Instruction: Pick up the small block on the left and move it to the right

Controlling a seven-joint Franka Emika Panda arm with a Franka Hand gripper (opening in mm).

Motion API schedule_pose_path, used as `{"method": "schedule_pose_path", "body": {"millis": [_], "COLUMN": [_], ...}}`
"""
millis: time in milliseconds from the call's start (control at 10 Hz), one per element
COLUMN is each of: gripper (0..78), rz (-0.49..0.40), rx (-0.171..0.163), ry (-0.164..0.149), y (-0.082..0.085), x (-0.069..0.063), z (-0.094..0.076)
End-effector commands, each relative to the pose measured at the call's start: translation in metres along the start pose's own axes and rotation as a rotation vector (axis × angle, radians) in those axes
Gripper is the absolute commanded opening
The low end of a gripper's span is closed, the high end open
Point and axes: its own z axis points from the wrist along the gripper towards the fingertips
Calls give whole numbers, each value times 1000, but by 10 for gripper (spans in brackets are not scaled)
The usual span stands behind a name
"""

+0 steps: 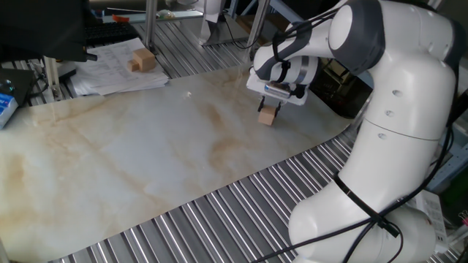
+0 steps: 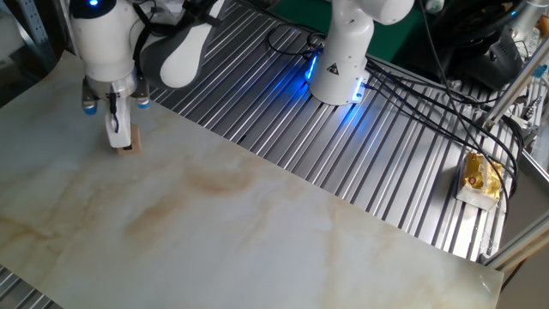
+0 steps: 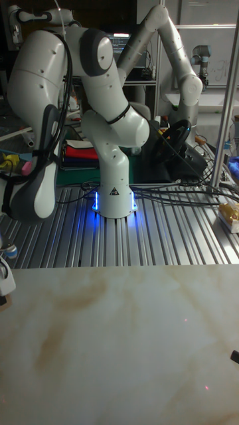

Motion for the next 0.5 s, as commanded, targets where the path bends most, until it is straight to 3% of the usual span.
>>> {"method": "schedule_pose_path", "body": {"millis": [100,500], "gripper": [12,12], "rz": [-79,-199], "rx": [12,15], "ry": [1,14], "y": [-4,-9], "x": [0,0], "z": [-14,-20]}}
